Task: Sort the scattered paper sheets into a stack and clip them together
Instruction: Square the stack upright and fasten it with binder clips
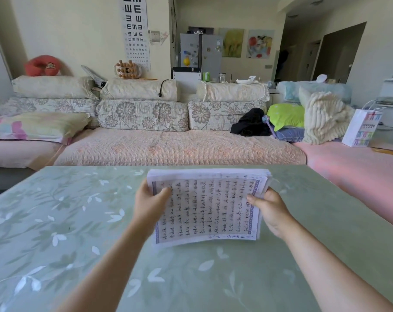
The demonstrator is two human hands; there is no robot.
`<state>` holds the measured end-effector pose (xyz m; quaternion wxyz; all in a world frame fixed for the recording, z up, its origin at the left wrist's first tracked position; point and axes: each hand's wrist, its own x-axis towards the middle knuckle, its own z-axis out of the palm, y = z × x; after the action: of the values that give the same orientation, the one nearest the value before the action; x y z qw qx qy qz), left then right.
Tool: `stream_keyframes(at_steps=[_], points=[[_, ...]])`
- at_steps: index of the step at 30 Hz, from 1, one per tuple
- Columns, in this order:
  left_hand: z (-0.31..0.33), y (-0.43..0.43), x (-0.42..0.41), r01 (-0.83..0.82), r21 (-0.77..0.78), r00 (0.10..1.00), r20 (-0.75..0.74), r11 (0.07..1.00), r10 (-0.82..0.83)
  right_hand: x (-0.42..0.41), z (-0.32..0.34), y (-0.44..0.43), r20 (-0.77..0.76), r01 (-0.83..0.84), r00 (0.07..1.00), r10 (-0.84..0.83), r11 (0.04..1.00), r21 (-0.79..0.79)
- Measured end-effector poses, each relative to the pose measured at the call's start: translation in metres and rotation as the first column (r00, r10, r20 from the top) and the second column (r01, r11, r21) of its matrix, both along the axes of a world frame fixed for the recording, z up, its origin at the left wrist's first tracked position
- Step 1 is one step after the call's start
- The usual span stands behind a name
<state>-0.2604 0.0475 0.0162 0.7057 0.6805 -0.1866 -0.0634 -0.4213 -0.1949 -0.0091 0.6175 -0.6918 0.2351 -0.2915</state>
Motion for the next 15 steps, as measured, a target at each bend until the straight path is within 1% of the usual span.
stream_keyframes(at_steps=[2, 6, 9, 12, 14, 15], points=[[-0.012, -0.005, -0.002, -0.018, -0.049, 1.000, -0.025, 0.999, 0.017, 0.003, -0.008, 0.003, -0.021, 0.012, 1.000, -0.012, 1.000, -0.009], [-0.016, -0.004, 0.005, 0.000, -0.078, 1.000, 0.016, 0.997, 0.001, 0.010, -0.008, 0.003, -0.007, 0.118, 0.993, -0.118, 0.993, -0.010], [-0.021, -0.002, 0.005, 0.046, -0.062, 0.996, 0.074, 0.997, -0.041, 0.013, -0.010, 0.008, -0.029, 0.155, 0.987, -0.156, 0.987, -0.037], [-0.027, 0.001, 0.008, 0.047, -0.012, 0.993, 0.113, 0.999, -0.046, 0.016, -0.010, 0.012, -0.034, 0.232, 0.972, -0.234, 0.971, -0.053], [-0.028, 0.003, 0.010, 0.047, 0.017, 0.990, 0.129, 0.999, -0.049, 0.020, -0.007, 0.018, -0.028, 0.317, 0.947, -0.319, 0.947, -0.060], [-0.029, 0.004, 0.011, 0.052, 0.028, 0.989, 0.138, 0.998, -0.056, 0.022, -0.005, 0.022, 0.003, 0.398, 0.916, -0.400, 0.909, -0.122]])
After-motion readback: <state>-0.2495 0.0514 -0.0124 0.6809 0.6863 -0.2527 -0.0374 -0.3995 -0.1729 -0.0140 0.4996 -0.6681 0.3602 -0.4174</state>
